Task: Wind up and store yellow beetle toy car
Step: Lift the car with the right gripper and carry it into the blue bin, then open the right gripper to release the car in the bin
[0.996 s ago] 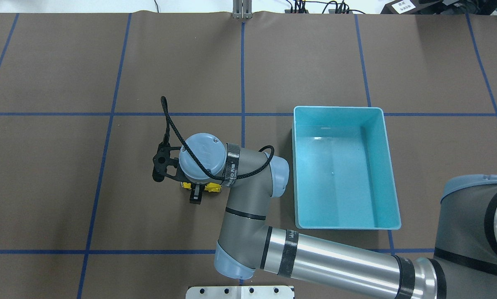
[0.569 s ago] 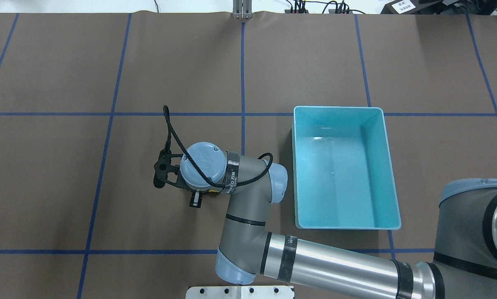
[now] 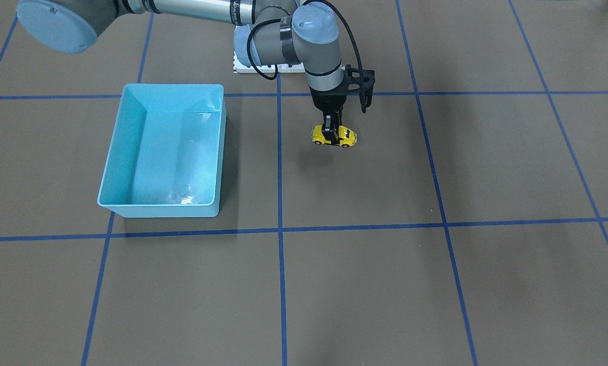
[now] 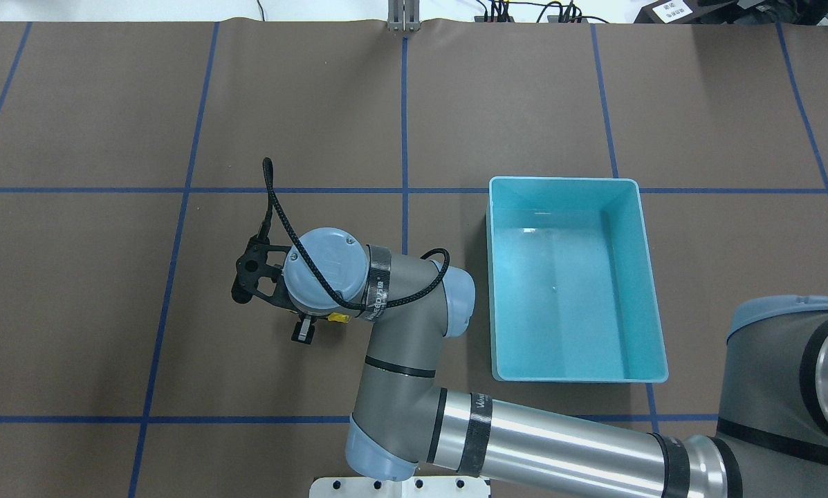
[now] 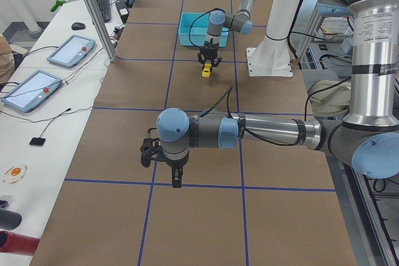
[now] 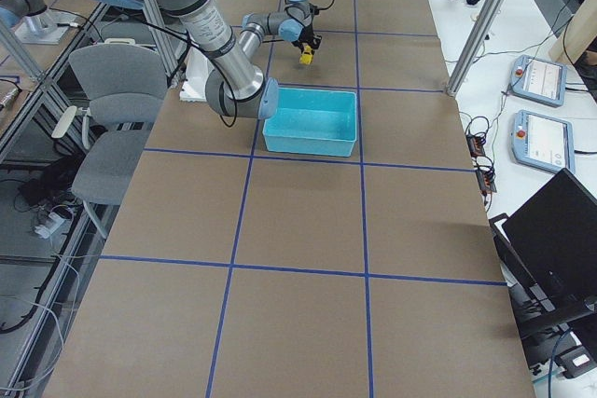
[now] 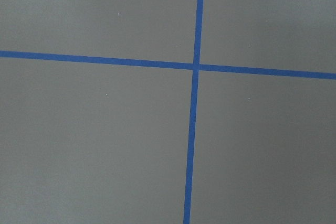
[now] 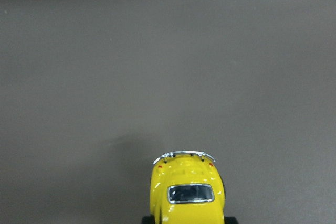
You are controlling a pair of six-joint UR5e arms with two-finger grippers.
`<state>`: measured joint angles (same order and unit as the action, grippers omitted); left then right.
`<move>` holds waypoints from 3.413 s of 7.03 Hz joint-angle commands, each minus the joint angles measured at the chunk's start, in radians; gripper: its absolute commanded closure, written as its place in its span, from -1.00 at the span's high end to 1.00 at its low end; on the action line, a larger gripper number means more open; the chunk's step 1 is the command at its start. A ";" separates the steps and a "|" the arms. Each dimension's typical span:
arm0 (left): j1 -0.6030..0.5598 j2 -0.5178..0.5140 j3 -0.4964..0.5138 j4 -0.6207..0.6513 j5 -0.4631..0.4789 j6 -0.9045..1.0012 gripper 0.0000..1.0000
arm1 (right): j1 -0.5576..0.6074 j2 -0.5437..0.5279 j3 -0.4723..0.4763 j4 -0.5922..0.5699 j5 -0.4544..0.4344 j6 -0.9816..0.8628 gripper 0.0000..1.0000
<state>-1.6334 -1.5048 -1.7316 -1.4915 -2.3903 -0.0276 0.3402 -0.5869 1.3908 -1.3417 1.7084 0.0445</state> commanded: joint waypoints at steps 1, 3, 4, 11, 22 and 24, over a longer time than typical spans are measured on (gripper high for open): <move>0.000 0.002 0.001 0.000 0.000 0.000 1.00 | 0.116 0.012 0.208 -0.238 0.104 -0.135 -1.00; 0.000 0.014 0.001 -0.001 0.000 0.001 1.00 | 0.334 -0.214 0.495 -0.367 0.271 -0.364 -1.00; 0.000 0.014 0.000 -0.001 0.000 0.001 1.00 | 0.427 -0.370 0.579 -0.356 0.357 -0.474 -1.00; 0.001 0.014 0.003 -0.001 0.000 0.001 1.00 | 0.313 -0.732 0.467 0.120 0.356 -0.496 -1.00; 0.001 0.014 0.001 -0.003 -0.001 0.000 1.00 | 0.377 -0.734 0.535 0.188 0.475 -0.388 1.00; 0.001 0.012 0.001 -0.001 -0.001 0.000 1.00 | 0.566 -0.729 0.571 0.190 0.588 -0.232 1.00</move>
<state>-1.6327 -1.4920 -1.7315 -1.4929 -2.3915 -0.0283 0.8031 -1.3166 1.9375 -1.1514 2.2432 -0.2701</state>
